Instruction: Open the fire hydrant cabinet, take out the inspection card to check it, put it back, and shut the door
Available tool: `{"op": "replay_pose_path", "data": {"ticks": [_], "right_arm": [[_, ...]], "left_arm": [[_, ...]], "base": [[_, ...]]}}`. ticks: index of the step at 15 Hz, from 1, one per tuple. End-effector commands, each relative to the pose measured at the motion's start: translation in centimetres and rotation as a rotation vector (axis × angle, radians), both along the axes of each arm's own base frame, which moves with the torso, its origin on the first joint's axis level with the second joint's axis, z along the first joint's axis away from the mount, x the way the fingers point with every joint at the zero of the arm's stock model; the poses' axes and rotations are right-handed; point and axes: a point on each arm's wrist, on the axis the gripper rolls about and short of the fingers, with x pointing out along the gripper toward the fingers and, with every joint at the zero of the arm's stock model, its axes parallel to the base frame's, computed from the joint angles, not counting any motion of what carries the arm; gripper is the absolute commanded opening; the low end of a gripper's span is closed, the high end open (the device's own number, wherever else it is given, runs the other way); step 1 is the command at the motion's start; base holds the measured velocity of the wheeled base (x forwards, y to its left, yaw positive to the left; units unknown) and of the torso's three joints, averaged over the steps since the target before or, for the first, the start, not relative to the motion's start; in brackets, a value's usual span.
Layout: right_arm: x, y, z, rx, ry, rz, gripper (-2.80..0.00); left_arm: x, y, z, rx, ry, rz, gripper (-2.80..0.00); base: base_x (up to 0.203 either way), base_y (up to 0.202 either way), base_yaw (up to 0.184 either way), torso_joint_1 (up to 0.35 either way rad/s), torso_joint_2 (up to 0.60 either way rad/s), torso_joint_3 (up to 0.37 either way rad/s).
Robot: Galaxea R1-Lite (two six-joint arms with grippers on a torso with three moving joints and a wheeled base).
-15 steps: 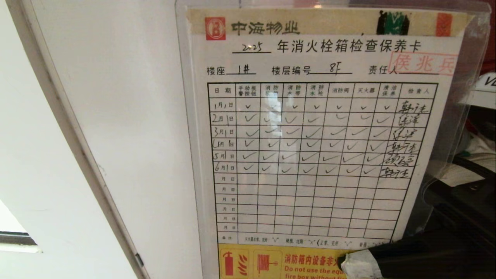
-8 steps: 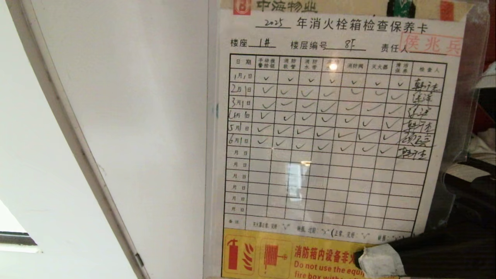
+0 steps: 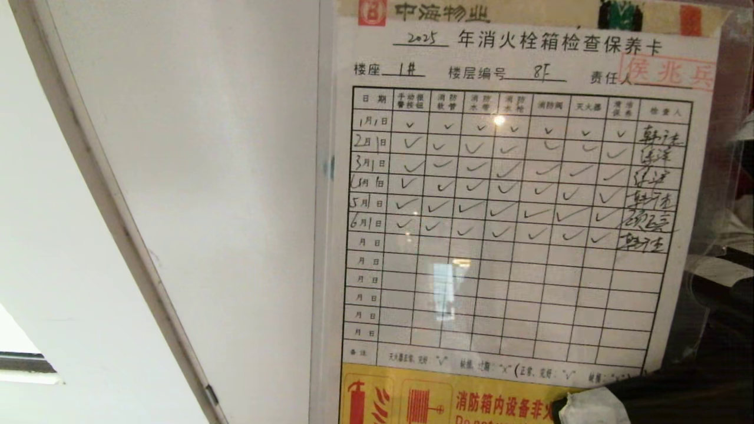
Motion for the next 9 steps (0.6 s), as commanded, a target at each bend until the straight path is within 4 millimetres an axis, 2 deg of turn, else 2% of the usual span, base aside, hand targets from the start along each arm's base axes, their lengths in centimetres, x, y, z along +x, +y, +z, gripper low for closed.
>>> {"op": "replay_pose_path", "data": {"ticks": [1, 5, 9], "right_arm": [[-0.4, -0.4, 0.2, 0.008, -0.006, 0.003, -2.8], [-2.5, -2.4, 0.5, 0.049, 0.034, -0.022, -2.8], [-5.1, -5.1, 0.8, 0.129, 0.147, -0.189, -2.8]], "left_arm": [[0.0, 0.0, 0.0, 0.0, 0.002, 0.002, -2.8], [0.0, 0.0, 0.0, 0.0, 0.002, 0.0, -2.8], [0.0, 0.0, 0.0, 0.0, 0.002, 0.0, -2.8]], "base": [[0.0, 0.0, 0.0, 0.0, 0.0, 0.0], [0.0, 0.0, 0.0, 0.0, 0.0, 0.0], [0.0, 0.0, 0.0, 0.0, 0.0, 0.0]]}}
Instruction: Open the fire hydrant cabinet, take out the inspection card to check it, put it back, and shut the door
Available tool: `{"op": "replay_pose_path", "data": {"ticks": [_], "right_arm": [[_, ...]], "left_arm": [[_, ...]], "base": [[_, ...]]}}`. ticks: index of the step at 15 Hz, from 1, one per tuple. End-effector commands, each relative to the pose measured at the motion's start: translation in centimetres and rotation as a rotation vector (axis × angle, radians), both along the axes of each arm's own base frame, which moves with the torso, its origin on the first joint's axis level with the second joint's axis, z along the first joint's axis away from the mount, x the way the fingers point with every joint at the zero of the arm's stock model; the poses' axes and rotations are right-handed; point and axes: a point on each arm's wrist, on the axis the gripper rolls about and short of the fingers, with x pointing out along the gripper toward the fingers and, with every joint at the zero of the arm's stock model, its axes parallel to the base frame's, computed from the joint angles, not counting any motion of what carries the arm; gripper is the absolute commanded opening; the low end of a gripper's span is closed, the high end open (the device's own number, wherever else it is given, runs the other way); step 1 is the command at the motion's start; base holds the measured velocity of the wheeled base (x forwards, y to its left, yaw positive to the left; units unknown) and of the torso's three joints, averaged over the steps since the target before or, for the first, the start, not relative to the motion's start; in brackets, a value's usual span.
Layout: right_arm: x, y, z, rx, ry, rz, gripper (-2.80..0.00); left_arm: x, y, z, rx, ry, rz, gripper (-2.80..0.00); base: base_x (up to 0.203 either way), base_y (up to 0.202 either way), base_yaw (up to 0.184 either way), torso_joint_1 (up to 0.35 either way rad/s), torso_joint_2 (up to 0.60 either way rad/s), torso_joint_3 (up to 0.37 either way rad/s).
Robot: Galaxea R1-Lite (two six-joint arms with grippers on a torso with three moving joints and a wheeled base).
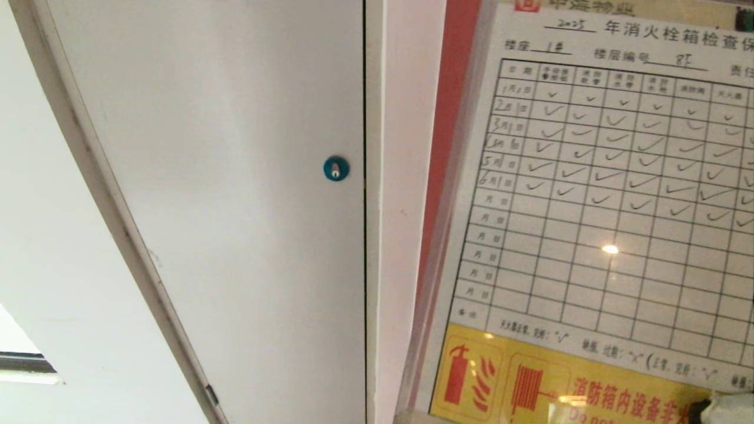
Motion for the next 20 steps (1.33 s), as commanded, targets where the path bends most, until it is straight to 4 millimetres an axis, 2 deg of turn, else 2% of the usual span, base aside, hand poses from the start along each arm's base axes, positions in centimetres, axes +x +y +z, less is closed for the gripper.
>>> {"op": "replay_pose_path", "data": {"ticks": [1, 4, 6, 10, 14, 17, 20], "right_arm": [[-1.7, -1.7, 0.3, 0.059, 0.045, -0.079, -2.8], [-2.8, -3.2, 0.0, 0.123, 0.192, -0.266, -2.8], [-3.4, -4.1, -0.3, 0.154, 0.231, -0.362, -2.8], [-3.0, -4.9, -0.4, 0.241, 0.336, -0.581, -2.8], [-0.9, -4.6, -1.1, 0.283, 0.469, -0.732, -2.8], [1.8, -4.5, -1.4, 0.319, 0.569, -0.85, -2.8], [3.5, -5.2, -1.0, 0.373, 0.61, -0.919, -2.8]], "left_arm": [[0.0, 0.0, 0.0, 0.0, 0.001, 0.0, -2.8], [0.0, 0.0, 0.0, 0.0, 0.002, 0.0, -2.8], [0.0, 0.0, 0.0, 0.0, 0.001, 0.0, -2.8], [0.0, 0.0, 0.0, 0.0, 0.001, 0.0, -2.8], [0.0, 0.0, 0.0, 0.0, 0.001, 0.0, -2.8], [0.0, 0.0, 0.0, 0.0, 0.001, 0.001, -2.8], [0.0, 0.0, 0.0, 0.0, 0.001, 0.0, -2.8]], "base": [[0.0, 0.0, 0.0, 0.0, 0.0, 0.0], [0.0, 0.0, 0.0, 0.0, 0.0, 0.0], [0.0, 0.0, 0.0, 0.0, 0.0, 0.0], [0.0, 0.0, 0.0, 0.0, 0.0, 0.0], [0.0, 0.0, 0.0, 0.0, 0.0, 0.0], [0.0, 0.0, 0.0, 0.0, 0.0, 0.0], [0.0, 0.0, 0.0, 0.0, 0.0, 0.0]]}}
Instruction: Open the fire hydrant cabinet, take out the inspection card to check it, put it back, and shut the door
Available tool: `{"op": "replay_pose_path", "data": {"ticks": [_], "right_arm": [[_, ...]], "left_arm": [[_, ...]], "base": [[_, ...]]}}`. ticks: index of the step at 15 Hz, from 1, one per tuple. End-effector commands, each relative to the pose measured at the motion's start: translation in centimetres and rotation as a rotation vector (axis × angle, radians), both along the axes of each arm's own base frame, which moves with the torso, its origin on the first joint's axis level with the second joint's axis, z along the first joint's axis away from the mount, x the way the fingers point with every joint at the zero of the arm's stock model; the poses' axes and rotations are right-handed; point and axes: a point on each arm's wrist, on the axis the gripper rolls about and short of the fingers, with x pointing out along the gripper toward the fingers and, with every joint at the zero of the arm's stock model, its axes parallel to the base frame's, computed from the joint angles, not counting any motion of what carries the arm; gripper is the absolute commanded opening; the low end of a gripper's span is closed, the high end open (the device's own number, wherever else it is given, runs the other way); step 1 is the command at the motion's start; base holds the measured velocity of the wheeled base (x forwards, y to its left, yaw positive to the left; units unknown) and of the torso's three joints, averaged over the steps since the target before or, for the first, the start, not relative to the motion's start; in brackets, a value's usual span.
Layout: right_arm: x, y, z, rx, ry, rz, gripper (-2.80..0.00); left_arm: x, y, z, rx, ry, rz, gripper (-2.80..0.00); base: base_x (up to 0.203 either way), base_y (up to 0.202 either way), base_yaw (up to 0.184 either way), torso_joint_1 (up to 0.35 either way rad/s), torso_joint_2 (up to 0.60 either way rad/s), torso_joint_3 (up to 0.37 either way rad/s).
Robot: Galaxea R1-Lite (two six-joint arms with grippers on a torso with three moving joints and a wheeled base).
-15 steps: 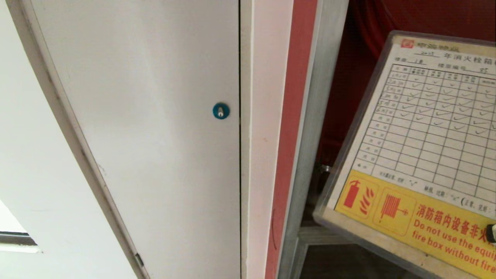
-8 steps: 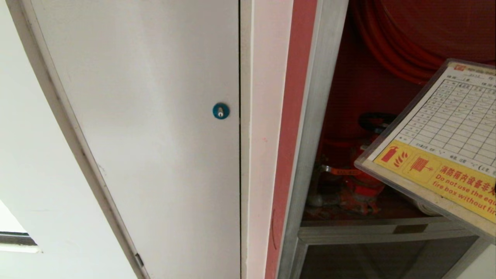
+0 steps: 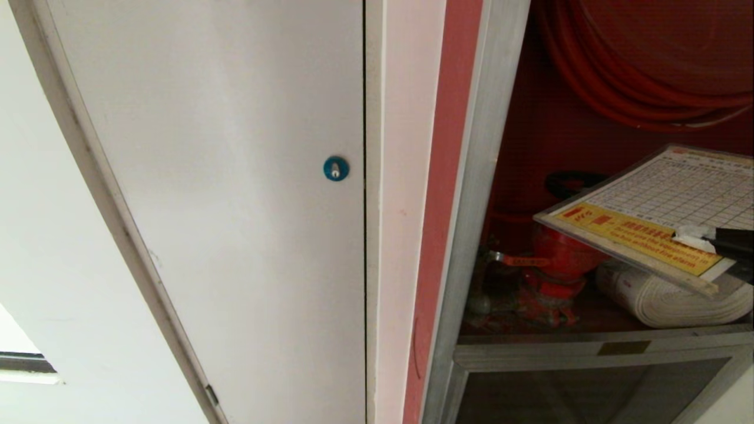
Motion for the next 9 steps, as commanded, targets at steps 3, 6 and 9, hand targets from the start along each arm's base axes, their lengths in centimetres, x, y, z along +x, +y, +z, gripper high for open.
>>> {"op": "replay_pose_path", "data": {"ticks": [3, 6, 9], "right_arm": [[2.4, -1.3, 0.7, 0.047, 0.043, -0.077, -2.8], [4.3, -2.5, 1.3, 0.123, 0.092, -0.072, -2.8], [6.2, -2.7, 1.3, 0.173, 0.141, -0.086, -2.8]], "left_arm": [[0.0, 0.0, 0.0, 0.0, 0.002, 0.002, -2.8], [0.0, 0.0, 0.0, 0.0, 0.002, 0.0, -2.8], [0.0, 0.0, 0.0, 0.0, 0.002, 0.0, -2.8]], "base": [[0.0, 0.0, 0.0, 0.0, 0.0, 0.0], [0.0, 0.0, 0.0, 0.0, 0.0, 0.0], [0.0, 0.0, 0.0, 0.0, 0.0, 0.0]]}}
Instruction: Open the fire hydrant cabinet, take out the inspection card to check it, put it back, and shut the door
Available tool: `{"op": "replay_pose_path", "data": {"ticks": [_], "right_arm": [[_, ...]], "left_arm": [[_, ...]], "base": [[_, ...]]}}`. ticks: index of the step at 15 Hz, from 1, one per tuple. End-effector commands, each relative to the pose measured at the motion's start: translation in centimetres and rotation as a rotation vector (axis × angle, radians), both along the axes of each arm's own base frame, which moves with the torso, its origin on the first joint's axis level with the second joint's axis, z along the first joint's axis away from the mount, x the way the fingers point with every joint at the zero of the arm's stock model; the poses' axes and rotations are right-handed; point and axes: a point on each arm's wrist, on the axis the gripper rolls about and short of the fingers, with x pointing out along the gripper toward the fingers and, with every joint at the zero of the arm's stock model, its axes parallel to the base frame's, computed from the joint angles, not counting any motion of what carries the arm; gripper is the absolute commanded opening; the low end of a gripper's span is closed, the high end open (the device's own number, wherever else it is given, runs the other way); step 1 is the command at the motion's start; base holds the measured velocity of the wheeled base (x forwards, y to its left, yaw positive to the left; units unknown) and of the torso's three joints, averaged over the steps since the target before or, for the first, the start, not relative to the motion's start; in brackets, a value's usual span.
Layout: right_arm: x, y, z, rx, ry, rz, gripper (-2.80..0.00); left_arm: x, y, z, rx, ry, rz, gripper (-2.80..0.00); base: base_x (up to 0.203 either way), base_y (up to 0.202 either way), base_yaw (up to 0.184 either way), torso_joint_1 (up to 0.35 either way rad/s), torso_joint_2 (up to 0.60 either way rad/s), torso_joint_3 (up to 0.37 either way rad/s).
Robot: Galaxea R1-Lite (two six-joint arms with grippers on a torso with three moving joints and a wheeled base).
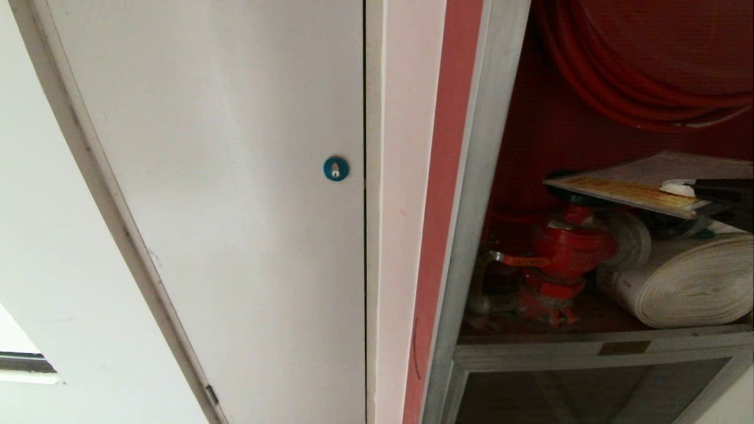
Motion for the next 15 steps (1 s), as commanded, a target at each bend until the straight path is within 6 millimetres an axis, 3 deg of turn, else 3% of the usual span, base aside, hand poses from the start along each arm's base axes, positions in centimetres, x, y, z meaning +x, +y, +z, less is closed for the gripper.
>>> {"op": "replay_pose_path", "data": {"ticks": [1, 7, 15], "right_arm": [[2.0, -0.2, -0.4, 0.022, 0.048, -0.015, -2.8], [7.5, -0.7, -1.6, 0.081, 0.147, -0.044, -2.8], [10.2, -0.5, -1.8, 0.093, 0.169, 0.013, -2.8]], "left_arm": [[0.0, 0.0, 0.0, 0.0, 0.002, 0.0, -2.8], [0.0, 0.0, 0.0, 0.0, 0.002, 0.001, -2.8], [0.0, 0.0, 0.0, 0.0, 0.002, 0.0, -2.8]], "base": [[0.0, 0.0, 0.0, 0.0, 0.0, 0.0], [0.0, 0.0, 0.0, 0.0, 0.0, 0.0], [0.0, 0.0, 0.0, 0.0, 0.0, 0.0]]}}
